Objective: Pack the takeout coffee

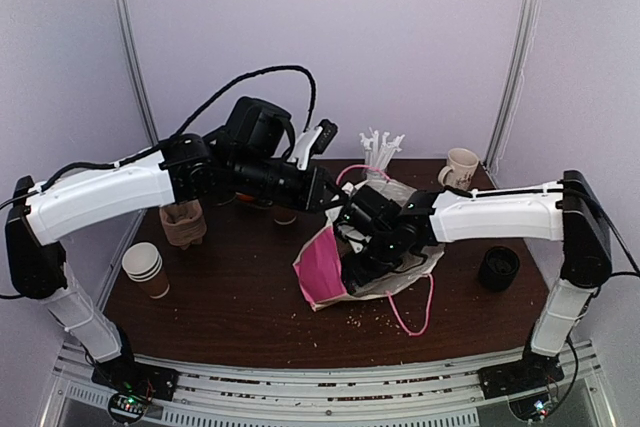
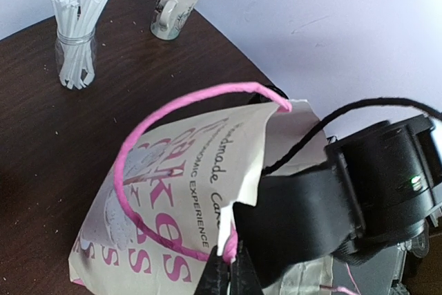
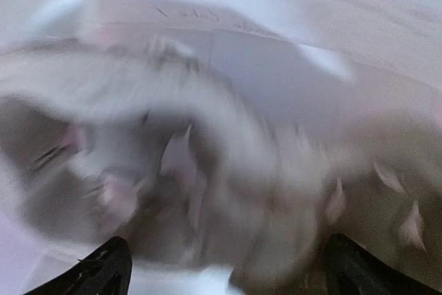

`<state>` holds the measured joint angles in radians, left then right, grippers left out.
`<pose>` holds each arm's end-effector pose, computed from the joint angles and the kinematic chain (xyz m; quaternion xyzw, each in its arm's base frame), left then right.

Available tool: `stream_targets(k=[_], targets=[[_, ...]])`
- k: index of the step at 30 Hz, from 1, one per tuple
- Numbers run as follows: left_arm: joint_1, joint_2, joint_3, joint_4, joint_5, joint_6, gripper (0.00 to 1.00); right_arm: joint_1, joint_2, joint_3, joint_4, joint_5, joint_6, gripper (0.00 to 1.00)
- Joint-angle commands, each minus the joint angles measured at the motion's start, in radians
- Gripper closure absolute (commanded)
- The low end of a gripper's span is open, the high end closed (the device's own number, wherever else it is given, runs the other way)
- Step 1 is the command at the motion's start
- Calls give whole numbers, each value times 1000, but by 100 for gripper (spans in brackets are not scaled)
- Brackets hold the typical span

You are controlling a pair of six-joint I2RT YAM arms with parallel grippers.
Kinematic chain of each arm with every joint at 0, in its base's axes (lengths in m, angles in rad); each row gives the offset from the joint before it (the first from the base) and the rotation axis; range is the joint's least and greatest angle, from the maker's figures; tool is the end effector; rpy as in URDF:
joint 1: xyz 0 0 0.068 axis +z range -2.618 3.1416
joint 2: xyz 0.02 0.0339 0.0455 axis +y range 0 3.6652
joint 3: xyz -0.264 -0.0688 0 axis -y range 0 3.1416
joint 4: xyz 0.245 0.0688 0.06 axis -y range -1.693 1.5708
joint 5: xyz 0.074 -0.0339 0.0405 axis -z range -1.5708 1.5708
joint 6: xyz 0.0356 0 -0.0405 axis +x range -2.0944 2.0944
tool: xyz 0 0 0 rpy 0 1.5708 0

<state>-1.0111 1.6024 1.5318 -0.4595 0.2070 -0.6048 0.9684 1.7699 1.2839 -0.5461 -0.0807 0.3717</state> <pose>0.1907 -0.3182 0.3649 0.2244 0.8349 -0.4194 0.2769 0.2090 0.3090 0.2169 -0.2934 0.9175 0.1956 0.1842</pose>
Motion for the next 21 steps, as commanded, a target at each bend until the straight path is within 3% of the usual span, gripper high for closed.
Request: stream_targets(k=[1,21], targets=[[-39,27,-12,-17,71,-5,100,3,-104,52,-38,-34,-14,0],[-40,40,11,-24,65,-19,100,8,-271,81,-140,-15,-32,0]])
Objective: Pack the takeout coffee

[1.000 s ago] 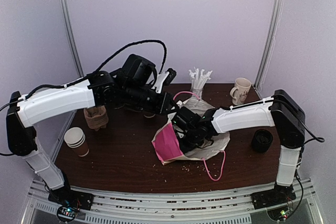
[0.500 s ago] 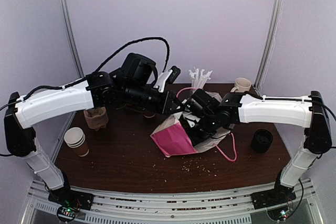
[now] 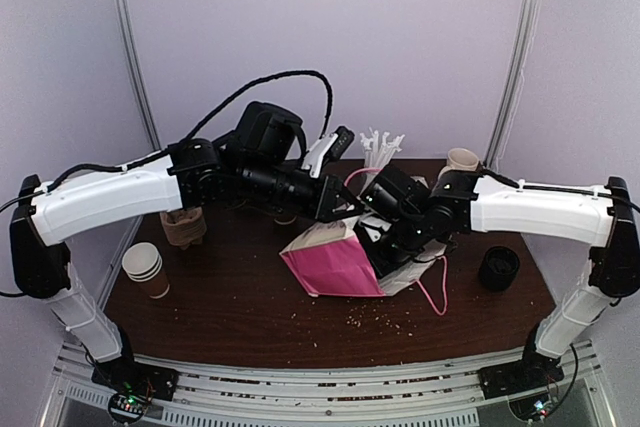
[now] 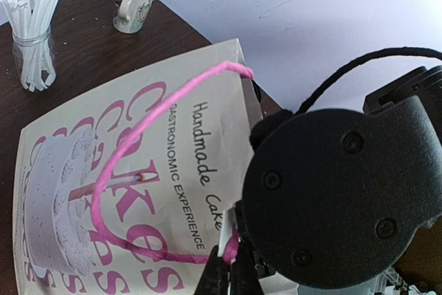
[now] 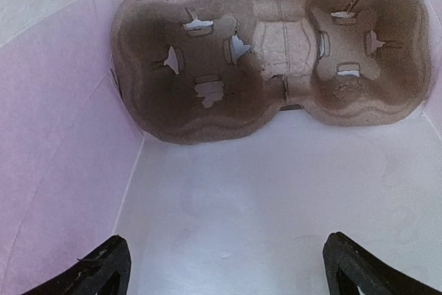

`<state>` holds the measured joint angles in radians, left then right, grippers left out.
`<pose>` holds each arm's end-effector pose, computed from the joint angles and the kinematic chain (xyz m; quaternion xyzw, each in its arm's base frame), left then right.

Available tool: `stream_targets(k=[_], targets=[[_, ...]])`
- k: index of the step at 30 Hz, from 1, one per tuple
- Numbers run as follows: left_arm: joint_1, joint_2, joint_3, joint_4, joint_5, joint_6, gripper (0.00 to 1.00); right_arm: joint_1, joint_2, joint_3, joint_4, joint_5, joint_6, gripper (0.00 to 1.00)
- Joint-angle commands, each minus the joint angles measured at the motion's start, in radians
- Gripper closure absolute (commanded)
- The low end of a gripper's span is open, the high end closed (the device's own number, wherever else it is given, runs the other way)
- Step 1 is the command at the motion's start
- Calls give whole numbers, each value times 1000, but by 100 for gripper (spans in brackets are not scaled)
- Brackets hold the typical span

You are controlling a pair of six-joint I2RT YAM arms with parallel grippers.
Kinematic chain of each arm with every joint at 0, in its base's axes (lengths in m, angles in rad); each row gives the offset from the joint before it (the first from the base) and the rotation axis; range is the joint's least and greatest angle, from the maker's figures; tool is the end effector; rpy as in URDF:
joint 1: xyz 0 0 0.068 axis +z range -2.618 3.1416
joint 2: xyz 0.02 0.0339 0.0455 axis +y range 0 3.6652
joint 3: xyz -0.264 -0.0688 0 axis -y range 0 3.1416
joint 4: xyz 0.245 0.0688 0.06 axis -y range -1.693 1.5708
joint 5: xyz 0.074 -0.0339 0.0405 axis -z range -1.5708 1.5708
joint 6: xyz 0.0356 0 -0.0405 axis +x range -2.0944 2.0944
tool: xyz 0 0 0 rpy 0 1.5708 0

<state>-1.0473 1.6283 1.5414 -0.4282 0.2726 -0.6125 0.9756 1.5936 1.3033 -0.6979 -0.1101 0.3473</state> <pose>0.1810 -0.3328 0.3622 0.2514 0.8210 -0.4474 0.2502 0.1863 0.2822 0.2735 -0.3106 0.9047 0.2177 0.1939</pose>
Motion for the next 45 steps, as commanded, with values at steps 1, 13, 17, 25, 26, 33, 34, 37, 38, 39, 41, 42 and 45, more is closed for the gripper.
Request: stream_targets(k=[1,13,17,25,26,33,34,37,38,39,41,42,45], targets=[[-3,12,2,-56,-3,-12,100,1,-109,62,7,21,-8,0],[-3,-7,1,-35,1,-32,100,1,-236,11,-30,60,-25,0],[-3,-13,-1,-35,4,-38,100,0,-255,4,-25,53,-28,0],[-3,-30,-43,-30,-10,-49,100,0,-339,49,-32,4,-48,1],[-3,-31,-48,-29,-10,-48,100,0,-352,63,-36,3,-46,1],[-3,-41,-79,-23,-5,-40,100,0,-433,137,-18,-1,-42,1],[-3,-43,-79,-26,-8,-36,100,1,-448,139,-10,16,-43,1],[-3,-46,-63,-55,-44,-15,100,0,-489,135,6,133,-42,1],[-3,-49,-51,-68,-61,-7,100,1,-501,133,6,190,-38,1],[-3,-55,-42,-78,-75,4,100,1,-513,130,7,237,-36,2],[-2,-70,-27,-84,-86,21,100,2,-544,103,33,314,-25,2],[-1,-80,-24,-83,-86,33,100,1,-567,78,55,345,-19,2],[-2,-102,-26,-80,-77,96,100,0,-638,-25,150,419,6,2]])
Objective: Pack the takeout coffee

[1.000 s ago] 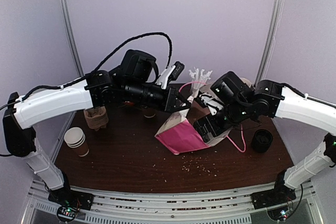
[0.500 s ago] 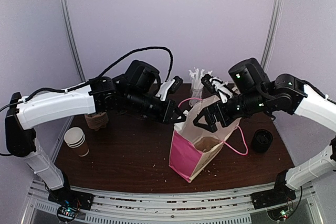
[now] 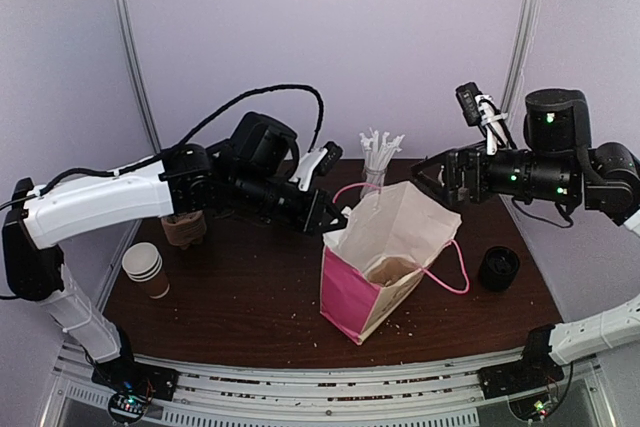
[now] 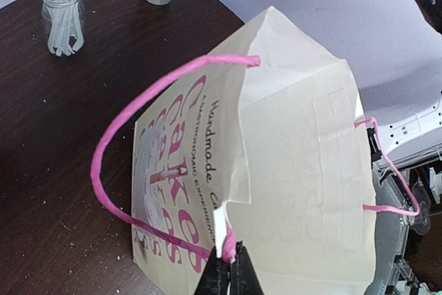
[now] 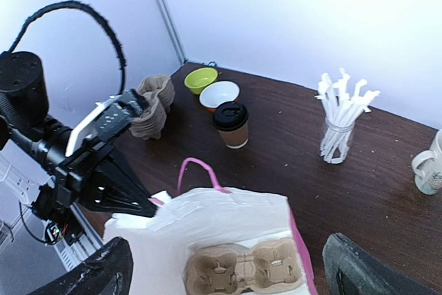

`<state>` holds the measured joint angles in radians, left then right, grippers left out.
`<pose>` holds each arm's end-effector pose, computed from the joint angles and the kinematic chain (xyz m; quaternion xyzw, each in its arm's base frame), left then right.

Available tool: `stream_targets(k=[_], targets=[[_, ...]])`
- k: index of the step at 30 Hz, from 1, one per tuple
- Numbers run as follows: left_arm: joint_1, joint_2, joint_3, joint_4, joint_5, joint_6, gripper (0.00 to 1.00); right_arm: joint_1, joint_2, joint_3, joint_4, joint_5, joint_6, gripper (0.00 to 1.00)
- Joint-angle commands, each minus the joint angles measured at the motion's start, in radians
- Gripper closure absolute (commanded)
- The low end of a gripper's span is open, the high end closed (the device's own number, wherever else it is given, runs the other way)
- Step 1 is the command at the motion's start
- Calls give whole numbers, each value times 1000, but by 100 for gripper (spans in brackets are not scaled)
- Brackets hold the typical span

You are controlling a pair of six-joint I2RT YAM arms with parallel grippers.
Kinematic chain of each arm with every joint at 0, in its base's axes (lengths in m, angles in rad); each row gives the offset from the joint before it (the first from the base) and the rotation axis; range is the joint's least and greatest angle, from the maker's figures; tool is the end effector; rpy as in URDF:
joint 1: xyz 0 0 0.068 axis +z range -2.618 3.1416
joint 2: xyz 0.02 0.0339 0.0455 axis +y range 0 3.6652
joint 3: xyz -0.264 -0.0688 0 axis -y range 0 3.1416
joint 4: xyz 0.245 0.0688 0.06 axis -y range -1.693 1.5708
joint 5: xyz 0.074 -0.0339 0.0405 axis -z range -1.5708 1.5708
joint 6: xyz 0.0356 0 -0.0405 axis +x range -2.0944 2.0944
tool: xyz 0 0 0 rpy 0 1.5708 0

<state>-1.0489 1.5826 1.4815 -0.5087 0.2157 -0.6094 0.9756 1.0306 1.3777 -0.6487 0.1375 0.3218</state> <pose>0.1739 -0.3177 0.3502 0.2407 0.8496 -0.4033 0.2400 0.1154 0.1617 0.4472 -0.2194 0.7739 0.3132 0.5047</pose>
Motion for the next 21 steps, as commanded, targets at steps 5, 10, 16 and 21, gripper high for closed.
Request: stream_targets(k=[5,10,16,21], targets=[[-2,-114,0,-9,-26,233,100,1,-175,-261,244,203,60,2],[-3,-180,-49,-45,-63,392,100,1,-252,-398,344,202,82,2],[-37,-185,-110,-83,-77,479,100,0,-240,-495,356,177,107,2],[-104,-144,-159,-82,-104,479,100,1,-282,-582,402,168,144,2]])
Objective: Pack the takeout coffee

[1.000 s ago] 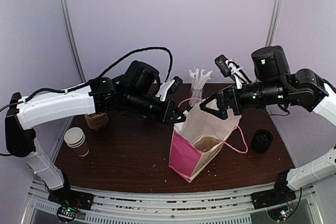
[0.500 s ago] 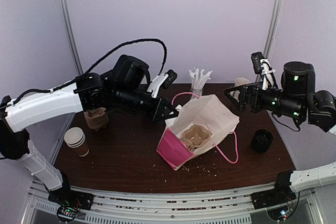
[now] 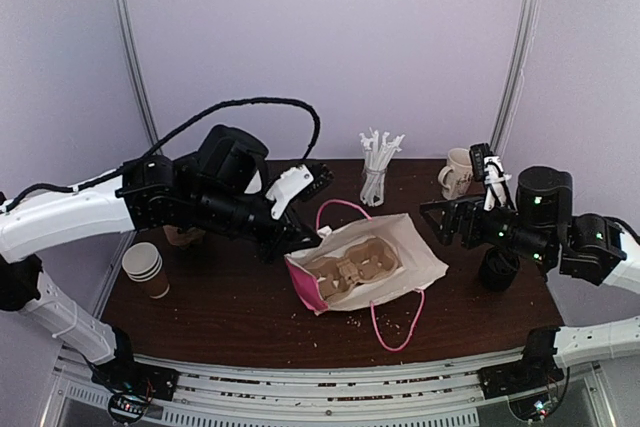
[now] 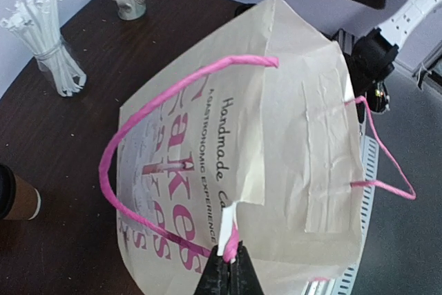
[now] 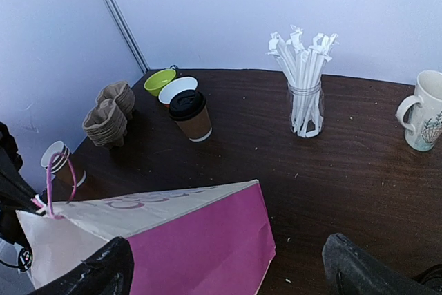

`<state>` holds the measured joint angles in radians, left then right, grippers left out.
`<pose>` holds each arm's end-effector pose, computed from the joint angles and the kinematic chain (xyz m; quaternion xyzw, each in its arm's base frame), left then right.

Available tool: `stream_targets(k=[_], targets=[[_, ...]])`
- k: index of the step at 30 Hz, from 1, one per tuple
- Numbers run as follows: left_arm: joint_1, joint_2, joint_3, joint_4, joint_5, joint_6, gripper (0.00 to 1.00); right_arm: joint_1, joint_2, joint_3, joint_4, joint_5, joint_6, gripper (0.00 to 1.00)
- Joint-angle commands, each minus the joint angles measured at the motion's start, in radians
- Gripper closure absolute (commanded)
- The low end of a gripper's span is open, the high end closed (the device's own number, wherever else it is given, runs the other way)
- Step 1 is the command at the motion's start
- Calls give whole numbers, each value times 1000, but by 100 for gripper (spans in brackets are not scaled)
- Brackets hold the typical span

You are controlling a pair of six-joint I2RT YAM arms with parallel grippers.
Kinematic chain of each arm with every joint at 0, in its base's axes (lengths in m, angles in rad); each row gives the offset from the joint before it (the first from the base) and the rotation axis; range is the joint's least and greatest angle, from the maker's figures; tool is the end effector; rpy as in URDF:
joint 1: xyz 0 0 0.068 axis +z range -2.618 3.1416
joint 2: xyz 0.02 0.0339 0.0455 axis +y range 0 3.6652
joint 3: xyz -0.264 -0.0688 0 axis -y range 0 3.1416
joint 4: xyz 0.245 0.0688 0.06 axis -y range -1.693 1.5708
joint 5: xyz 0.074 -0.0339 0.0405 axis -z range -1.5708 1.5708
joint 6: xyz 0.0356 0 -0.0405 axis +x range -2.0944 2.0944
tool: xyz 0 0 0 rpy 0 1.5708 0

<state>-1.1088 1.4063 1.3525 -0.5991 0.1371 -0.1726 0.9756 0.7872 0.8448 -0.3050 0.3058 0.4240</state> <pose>0.1345 -0.2810 0.3543 0.4306 0.7845 -0.3134 0.3176 0.1095 0.1426 0.3481 -0.1223 0.7758 0.2992 0.5419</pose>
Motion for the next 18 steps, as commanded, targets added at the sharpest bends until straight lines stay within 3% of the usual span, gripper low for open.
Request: stream_targets(k=[1,9,18], targets=[[-50,42,-33,8,-20,32,100,1,-55,-67,66,1,46,2],[-118,59,-41,42,62,1,100,1,-163,-156,67,49,87,2],[-149,57,-55,68,66,-27,100,0,-162,-175,51,97,101,2]])
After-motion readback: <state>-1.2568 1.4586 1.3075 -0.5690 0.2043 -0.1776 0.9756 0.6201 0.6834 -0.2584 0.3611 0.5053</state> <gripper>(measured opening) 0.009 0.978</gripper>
